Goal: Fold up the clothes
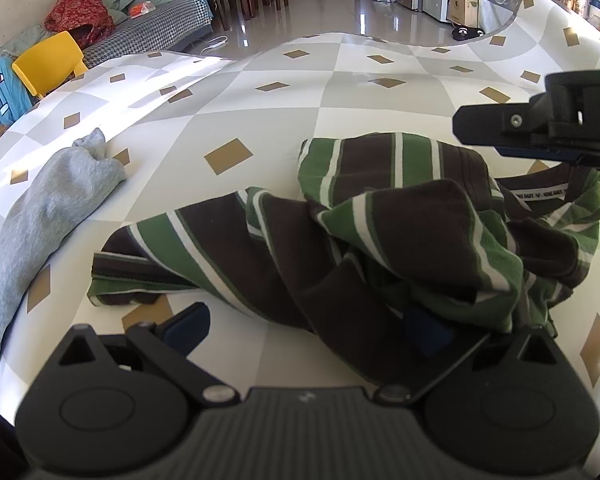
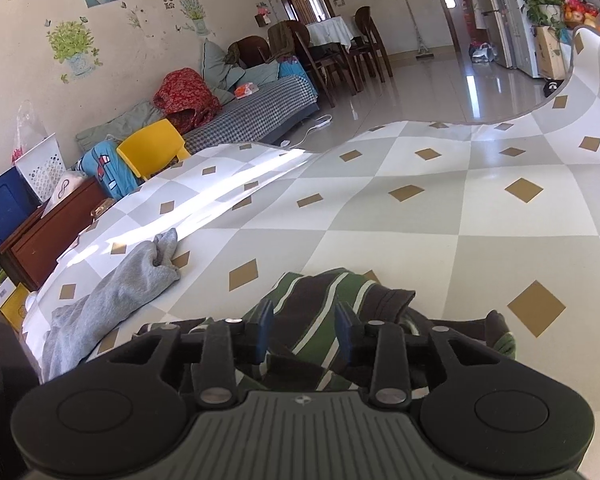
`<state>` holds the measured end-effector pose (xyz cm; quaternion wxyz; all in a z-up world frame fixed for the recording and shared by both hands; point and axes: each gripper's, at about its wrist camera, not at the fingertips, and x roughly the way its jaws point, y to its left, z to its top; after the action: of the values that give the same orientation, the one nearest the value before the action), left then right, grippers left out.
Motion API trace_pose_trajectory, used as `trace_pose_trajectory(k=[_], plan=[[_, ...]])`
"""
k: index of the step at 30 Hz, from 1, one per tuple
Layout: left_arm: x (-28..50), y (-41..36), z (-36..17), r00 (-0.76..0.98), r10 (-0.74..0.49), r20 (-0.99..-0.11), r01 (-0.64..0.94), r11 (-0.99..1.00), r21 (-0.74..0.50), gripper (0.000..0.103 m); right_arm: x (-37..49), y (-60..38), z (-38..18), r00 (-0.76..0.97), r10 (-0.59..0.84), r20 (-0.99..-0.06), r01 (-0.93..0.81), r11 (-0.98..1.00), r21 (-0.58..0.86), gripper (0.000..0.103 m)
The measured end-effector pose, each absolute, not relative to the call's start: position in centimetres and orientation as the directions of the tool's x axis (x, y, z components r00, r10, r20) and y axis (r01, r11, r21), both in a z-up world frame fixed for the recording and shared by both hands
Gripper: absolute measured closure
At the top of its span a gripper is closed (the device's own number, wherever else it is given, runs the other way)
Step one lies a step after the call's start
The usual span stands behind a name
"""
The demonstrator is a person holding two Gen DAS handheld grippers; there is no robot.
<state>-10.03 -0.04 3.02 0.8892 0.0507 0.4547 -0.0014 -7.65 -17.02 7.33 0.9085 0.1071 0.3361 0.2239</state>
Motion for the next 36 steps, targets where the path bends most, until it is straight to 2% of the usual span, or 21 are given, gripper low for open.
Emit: trace_pose_trajectory(k=[8, 14, 16, 21, 24, 36], plan=[[-9.7, 0.2, 3.1, 0.579, 0.042, -0.814, 0.043, 0.996, 0.082, 0.000, -7.3, -15.7, 5.6, 0.570, 0.538, -0.621, -0.371, 0.843, 0.389, 0.053], [-9.8, -0.1, 3.1, 0.579, 0.050, -0.814, 0.056, 0.993, 0.100, 0.000, -6.9, -14.9, 3.8, 0.526, 0.485, -0.699, -0.355, 0.872, 0.338, 0.051], [-9.8, -0.2, 3.1, 0.580, 0.054, -0.813, 0.060, 0.992, 0.109, 0.000, -6.8, -15.0, 3.5, 0.530, 0.473, -0.704, -0.350, 0.878, 0.327, 0.052], [-9.7, -0.2, 3.2, 0.579, 0.052, -0.814, 0.058, 0.993, 0.105, 0.000, -6.5, -15.0, 3.1, 0.548, 0.415, -0.727, -0.325, 0.906, 0.272, 0.073], [-9.6, -0.1, 3.2, 0.577, 0.048, -0.815, 0.055, 0.994, 0.098, 0.000, -6.3, -15.2, 3.0, 0.557, 0.394, -0.731, -0.299, 0.916, 0.266, 0.079], [-9.7, 0.1, 3.4, 0.577, 0.036, -0.816, 0.051, 0.995, 0.080, 0.000, -5.9, -15.8, 3.3, 0.618, 0.301, -0.726, -0.228, 0.953, 0.201, 0.086]])
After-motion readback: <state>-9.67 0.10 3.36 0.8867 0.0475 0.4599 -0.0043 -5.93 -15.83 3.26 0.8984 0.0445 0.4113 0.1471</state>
